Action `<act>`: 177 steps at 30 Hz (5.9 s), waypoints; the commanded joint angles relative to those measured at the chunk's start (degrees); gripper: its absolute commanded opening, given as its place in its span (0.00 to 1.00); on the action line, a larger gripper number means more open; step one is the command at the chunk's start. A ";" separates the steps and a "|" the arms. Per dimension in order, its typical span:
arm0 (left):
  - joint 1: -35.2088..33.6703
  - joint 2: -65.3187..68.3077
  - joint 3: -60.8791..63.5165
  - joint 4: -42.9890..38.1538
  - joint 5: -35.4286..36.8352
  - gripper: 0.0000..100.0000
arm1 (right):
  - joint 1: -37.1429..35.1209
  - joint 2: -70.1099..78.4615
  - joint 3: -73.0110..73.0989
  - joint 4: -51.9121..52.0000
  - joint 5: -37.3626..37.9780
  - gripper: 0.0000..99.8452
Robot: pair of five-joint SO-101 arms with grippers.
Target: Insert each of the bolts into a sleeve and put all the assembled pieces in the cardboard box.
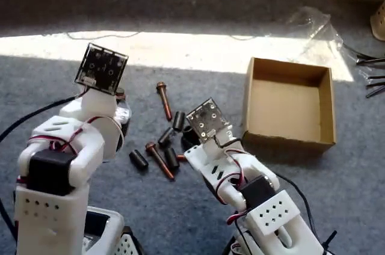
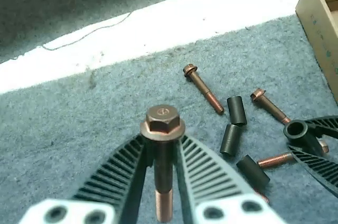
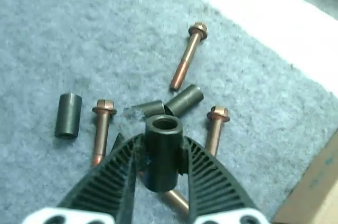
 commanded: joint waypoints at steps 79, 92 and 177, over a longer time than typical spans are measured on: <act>22.29 -17.54 21.05 -46.51 14.24 0.01 | -2.07 -38.55 30.02 -24.40 0.09 0.00; 22.73 -27.82 26.95 -46.77 14.33 0.01 | 0.22 -38.81 30.02 -22.64 -6.42 0.00; 25.01 -15.43 21.23 -43.16 15.91 0.01 | 0.13 -38.81 30.37 -22.55 0.18 0.00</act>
